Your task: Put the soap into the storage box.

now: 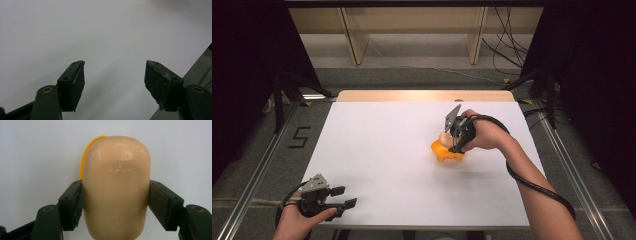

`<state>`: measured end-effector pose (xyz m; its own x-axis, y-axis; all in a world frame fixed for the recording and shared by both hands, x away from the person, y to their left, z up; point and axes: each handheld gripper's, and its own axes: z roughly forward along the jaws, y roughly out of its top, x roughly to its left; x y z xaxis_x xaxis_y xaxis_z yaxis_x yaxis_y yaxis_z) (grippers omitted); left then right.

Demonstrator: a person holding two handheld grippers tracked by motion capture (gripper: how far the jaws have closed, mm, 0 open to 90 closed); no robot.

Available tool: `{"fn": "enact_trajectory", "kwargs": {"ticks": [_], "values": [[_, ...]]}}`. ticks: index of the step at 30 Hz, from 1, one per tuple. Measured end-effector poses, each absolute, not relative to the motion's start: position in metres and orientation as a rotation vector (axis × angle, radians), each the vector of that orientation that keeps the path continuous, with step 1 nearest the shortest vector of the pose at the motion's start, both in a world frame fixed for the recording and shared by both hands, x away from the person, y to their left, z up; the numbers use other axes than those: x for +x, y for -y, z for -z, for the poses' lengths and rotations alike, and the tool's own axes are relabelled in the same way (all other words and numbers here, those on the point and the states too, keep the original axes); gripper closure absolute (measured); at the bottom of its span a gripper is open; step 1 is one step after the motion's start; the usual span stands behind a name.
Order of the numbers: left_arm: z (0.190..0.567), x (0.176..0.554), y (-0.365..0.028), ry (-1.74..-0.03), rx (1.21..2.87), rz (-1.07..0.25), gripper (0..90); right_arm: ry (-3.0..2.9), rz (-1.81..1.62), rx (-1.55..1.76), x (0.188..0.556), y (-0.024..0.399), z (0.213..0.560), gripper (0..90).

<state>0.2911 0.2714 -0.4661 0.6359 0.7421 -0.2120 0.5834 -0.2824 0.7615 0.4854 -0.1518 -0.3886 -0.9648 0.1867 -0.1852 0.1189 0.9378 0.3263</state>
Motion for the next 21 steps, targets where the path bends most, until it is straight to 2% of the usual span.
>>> {"fn": "enact_trajectory", "kwargs": {"ticks": [21], "values": [[0.4654,0.2909,-0.2722,-1.04,1.99,-0.229,32.3,-2.893,-0.452,0.23,0.4906,0.1484,0.3964,33.8]]}}
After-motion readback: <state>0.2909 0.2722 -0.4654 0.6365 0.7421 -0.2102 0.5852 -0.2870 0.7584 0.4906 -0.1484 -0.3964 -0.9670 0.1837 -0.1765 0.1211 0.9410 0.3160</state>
